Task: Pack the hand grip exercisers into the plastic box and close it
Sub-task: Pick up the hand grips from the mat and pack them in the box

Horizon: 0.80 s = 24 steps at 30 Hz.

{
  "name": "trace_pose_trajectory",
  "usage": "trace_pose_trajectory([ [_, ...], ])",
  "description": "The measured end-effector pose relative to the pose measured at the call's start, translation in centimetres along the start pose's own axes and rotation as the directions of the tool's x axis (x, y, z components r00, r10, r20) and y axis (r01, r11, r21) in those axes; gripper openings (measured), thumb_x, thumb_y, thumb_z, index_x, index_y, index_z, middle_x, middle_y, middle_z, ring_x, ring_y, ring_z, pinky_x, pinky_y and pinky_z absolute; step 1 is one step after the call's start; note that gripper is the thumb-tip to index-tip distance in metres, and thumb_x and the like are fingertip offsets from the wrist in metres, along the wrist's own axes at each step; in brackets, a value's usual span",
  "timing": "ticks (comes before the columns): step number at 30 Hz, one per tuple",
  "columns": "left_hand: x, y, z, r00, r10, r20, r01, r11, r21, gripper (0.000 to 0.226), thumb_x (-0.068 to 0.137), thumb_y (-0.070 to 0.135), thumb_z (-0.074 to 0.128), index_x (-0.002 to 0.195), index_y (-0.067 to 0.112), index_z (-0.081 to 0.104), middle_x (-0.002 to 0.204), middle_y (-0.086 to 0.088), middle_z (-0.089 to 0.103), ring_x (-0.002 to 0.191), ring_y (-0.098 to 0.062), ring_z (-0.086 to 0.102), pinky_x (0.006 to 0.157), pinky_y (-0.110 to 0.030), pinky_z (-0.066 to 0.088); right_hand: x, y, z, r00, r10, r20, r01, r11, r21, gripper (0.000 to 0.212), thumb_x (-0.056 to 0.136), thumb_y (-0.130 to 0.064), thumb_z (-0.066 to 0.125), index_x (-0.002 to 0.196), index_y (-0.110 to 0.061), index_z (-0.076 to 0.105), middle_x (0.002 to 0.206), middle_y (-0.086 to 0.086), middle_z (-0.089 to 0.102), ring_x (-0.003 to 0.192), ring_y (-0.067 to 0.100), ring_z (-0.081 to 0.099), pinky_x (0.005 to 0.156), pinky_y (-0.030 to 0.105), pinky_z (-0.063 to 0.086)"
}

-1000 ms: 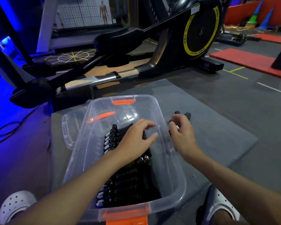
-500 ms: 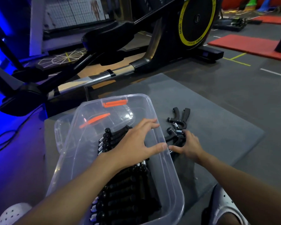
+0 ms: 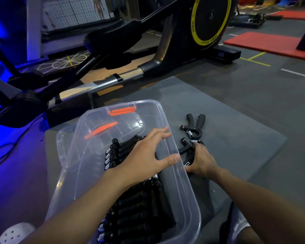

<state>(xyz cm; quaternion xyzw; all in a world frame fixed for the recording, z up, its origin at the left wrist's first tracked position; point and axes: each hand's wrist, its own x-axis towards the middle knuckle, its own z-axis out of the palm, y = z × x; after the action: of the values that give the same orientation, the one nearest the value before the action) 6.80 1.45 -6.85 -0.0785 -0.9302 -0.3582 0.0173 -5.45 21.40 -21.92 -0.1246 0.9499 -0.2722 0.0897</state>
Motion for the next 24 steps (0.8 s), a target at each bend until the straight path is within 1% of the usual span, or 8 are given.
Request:
trace_pose_trajectory([
  [3, -0.1, 0.1, 0.0, 1.000, -0.010, 0.008, 0.011, 1.000, -0.007, 0.078, 0.073, 0.078, 0.053, 0.140, 0.038, 0.041, 0.148, 0.034, 0.027, 0.140, -0.003, 0.032, 0.116, -0.043, 0.030, -0.3, 0.4, 0.1, 1.000, -0.007, 0.007, 0.007, 1.000, -0.029, 0.130, 0.036, -0.076, 0.074, 0.143, -0.018, 0.029, 0.145, 0.001, 0.039, 0.138, 0.020, 0.031, 0.108, 0.046, 0.038],
  [7, -0.1, 0.0, 0.0, 1.000, -0.023, 0.017, 0.023, 1.000, -0.020, 0.077, 0.073, 0.079, 0.054, 0.139, 0.041, 0.039, 0.148, 0.037, 0.025, 0.141, -0.005, 0.031, 0.116, -0.044, 0.030, -0.6, 0.4, 0.2, 0.998, -0.032, 0.059, 0.035, 0.997, -0.062, 0.140, 0.041, -0.072, 0.075, 0.152, -0.013, 0.011, 0.156, 0.002, 0.024, 0.148, 0.021, 0.013, 0.115, 0.048, 0.027],
  [12, -0.1, 0.0, -0.1, 1.000, -0.027, 0.006, 0.027, 1.000, 0.009, 0.080, 0.070, 0.085, 0.049, 0.138, 0.044, 0.039, 0.148, 0.038, 0.025, 0.141, -0.008, 0.032, 0.115, -0.045, 0.031, -0.6, 1.3, 0.2, 0.998, -0.068, 0.005, 0.068, 0.997, 0.022, 0.130, 0.035, -0.068, 0.080, 0.144, -0.016, 0.030, 0.139, 0.001, 0.043, 0.135, 0.022, 0.035, 0.111, 0.039, 0.035],
  [15, 0.0, 0.1, -0.2, 1.000, -0.028, 0.010, 0.028, 0.999, 0.040, 0.081, 0.070, 0.086, 0.048, 0.138, 0.044, 0.039, 0.149, 0.037, 0.025, 0.141, -0.008, 0.032, 0.116, -0.045, 0.030, -1.6, 1.2, -1.1, 0.992, -0.095, -0.080, 0.102, 0.990, 0.092, 0.115, 0.039, -0.052, 0.081, 0.138, -0.014, 0.035, 0.136, 0.002, 0.041, 0.132, 0.021, 0.033, 0.108, 0.030, 0.034],
  [18, -0.1, 0.6, -0.7, 0.999, -0.033, 0.027, 0.031, 0.997, 0.064, 0.079, 0.071, 0.081, 0.051, 0.139, 0.042, 0.039, 0.148, 0.036, 0.027, 0.140, -0.007, 0.033, 0.116, -0.043, 0.030, -2.2, 0.5, -4.2, 0.977, -0.122, -0.177, 0.150, 0.977, 0.155, 0.106, 0.041, -0.039, 0.083, 0.134, -0.017, 0.036, 0.133, 0.000, 0.039, 0.131, 0.017, 0.031, 0.099, 0.023, 0.034],
  [20, 0.0, 1.1, -1.2, 0.999, -0.038, 0.017, 0.037, 0.995, 0.093, 0.077, 0.073, 0.077, 0.056, 0.139, 0.041, 0.040, 0.146, 0.032, 0.034, 0.137, -0.008, 0.037, 0.114, -0.042, 0.033, -2.4, -0.5, -6.9, 0.964, -0.151, -0.220, 0.186, 0.971, 0.149, 0.102, 0.044, -0.034, 0.085, 0.132, -0.017, 0.038, 0.128, -0.004, 0.037, 0.129, 0.016, 0.033, 0.096, 0.021, 0.031],
  [22, 0.2, 1.7, -1.8, 0.999, -0.020, -0.045, 0.025, 0.995, 0.100, 0.068, 0.079, 0.064, 0.064, 0.138, 0.038, 0.042, 0.139, 0.022, 0.047, 0.129, -0.008, 0.046, 0.109, -0.041, 0.039, -2.7, -1.8, -9.5, 0.948, -0.193, -0.252, 0.225, 0.969, 0.106, 0.102, 0.047, -0.032, 0.087, 0.133, -0.016, 0.036, 0.127, -0.008, 0.034, 0.128, 0.015, 0.033, 0.095, 0.019, 0.028],
  [24, 0.4, 2.4, -2.9, 0.989, 0.015, -0.148, -0.003, 0.997, 0.077, 0.056, 0.085, 0.047, 0.068, 0.135, 0.032, 0.047, 0.129, 0.014, 0.055, 0.120, -0.006, 0.052, 0.103, -0.038, 0.044, -3.0, -3.7, -12.0, 0.926, -0.244, -0.289, 0.270, 0.961, 0.054, 0.106, 0.047, -0.035, 0.088, 0.135, -0.015, 0.034, 0.133, -0.005, 0.035, 0.130, 0.015, 0.032, 0.097, 0.019, 0.027],
])
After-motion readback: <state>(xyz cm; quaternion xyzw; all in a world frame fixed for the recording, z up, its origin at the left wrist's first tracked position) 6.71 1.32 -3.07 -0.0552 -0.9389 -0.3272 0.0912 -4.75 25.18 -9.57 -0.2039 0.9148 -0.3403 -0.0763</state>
